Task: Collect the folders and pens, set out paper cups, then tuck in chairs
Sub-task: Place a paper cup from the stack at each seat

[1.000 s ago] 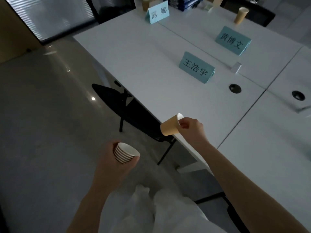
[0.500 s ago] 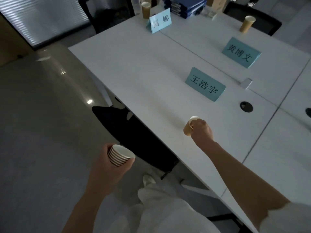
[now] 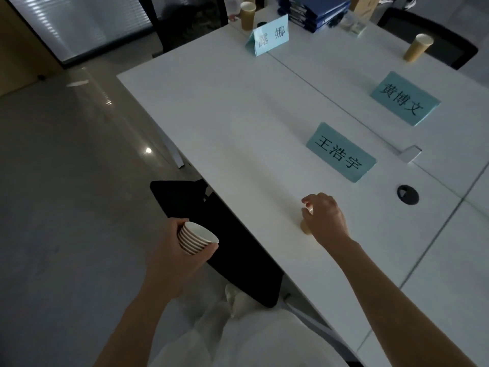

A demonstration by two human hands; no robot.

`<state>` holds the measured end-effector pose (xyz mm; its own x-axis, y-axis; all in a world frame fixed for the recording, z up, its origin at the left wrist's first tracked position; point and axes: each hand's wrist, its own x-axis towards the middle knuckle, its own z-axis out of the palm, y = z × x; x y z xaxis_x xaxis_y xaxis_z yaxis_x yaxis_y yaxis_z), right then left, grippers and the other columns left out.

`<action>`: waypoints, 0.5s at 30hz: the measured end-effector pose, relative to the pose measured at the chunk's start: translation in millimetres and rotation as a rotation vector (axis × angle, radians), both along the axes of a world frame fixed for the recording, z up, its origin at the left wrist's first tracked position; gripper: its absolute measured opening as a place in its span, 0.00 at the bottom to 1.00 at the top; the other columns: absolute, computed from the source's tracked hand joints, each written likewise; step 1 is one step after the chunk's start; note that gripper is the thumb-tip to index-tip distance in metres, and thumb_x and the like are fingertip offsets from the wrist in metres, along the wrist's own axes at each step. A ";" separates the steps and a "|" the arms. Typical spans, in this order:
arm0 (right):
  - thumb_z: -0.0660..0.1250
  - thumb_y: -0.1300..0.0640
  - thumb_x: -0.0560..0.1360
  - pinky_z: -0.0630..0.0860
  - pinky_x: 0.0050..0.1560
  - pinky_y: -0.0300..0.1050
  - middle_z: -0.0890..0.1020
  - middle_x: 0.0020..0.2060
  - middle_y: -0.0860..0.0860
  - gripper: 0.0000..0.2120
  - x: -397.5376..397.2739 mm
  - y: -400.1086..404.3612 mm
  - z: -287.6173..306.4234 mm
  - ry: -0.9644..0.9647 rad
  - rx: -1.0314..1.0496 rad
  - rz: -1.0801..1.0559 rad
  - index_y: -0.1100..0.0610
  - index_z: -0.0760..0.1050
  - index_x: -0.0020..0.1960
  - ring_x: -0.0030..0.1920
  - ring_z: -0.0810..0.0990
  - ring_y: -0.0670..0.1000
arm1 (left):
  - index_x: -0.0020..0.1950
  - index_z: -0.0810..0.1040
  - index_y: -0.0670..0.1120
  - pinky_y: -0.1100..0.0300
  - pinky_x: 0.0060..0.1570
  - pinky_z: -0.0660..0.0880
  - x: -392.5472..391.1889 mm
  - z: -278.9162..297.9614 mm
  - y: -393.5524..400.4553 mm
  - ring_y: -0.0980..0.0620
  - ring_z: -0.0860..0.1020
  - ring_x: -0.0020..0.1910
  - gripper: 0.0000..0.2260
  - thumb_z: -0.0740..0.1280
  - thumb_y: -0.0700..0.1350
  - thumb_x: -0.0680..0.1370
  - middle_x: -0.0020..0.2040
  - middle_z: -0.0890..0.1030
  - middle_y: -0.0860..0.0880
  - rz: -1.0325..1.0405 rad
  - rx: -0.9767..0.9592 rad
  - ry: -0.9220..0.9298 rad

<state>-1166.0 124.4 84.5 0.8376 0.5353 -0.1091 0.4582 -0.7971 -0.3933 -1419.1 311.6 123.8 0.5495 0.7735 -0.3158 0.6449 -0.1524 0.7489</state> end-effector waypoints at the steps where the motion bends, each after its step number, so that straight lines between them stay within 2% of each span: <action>1: 0.66 0.59 0.76 0.73 0.45 0.43 0.81 0.48 0.52 0.09 1.0 8.5 4.4 0.017 0.028 0.028 0.56 0.79 0.55 0.50 0.77 0.52 | 0.56 0.69 0.58 0.59 0.41 0.75 1.4 -2.0 4.1 0.59 0.79 0.43 0.27 0.80 0.53 0.64 0.47 0.79 0.57 -0.002 -0.001 0.004; 4: 0.66 0.60 0.75 0.76 0.48 0.44 0.81 0.47 0.51 0.09 -0.6 36.6 15.9 0.048 0.115 0.139 0.55 0.80 0.54 0.46 0.79 0.50 | 0.56 0.69 0.58 0.59 0.42 0.74 5.2 -0.5 17.3 0.60 0.79 0.44 0.27 0.80 0.53 0.64 0.46 0.78 0.58 -0.001 -0.007 0.009; 7: 0.67 0.61 0.74 0.76 0.48 0.41 0.82 0.44 0.51 0.08 -10.1 74.9 23.3 0.085 0.209 0.213 0.55 0.81 0.52 0.40 0.78 0.49 | 0.57 0.70 0.54 0.65 0.39 0.72 6.6 1.9 36.8 0.61 0.78 0.43 0.27 0.80 0.51 0.64 0.46 0.78 0.58 0.017 -0.011 -0.007; 9: 0.67 0.62 0.73 0.78 0.48 0.42 0.83 0.43 0.50 0.08 -20.5 103.9 25.0 0.123 0.256 0.255 0.55 0.82 0.50 0.40 0.80 0.49 | 0.56 0.72 0.51 0.70 0.35 0.70 5.5 1.2 53.7 0.62 0.78 0.42 0.25 0.80 0.48 0.65 0.45 0.79 0.57 0.047 -0.018 -0.018; 12: 0.67 0.63 0.73 0.79 0.50 0.46 0.83 0.42 0.50 0.08 -42.3 150.8 21.9 0.202 0.296 0.329 0.55 0.82 0.49 0.42 0.82 0.49 | 0.56 0.73 0.48 0.71 0.34 0.70 -1.0 -0.1 87.2 0.61 0.79 0.41 0.24 0.80 0.47 0.65 0.45 0.81 0.53 0.089 -0.037 -0.034; 15: 0.66 0.63 0.74 0.78 0.52 0.42 0.83 0.44 0.50 0.09 -66.1 198.4 25.0 0.268 0.300 0.389 0.55 0.81 0.50 0.44 0.81 0.47 | 0.54 0.73 0.49 0.73 0.31 0.71 -9.7 2.7 124.1 0.64 0.78 0.37 0.22 0.79 0.47 0.67 0.44 0.80 0.53 0.129 -0.050 -0.050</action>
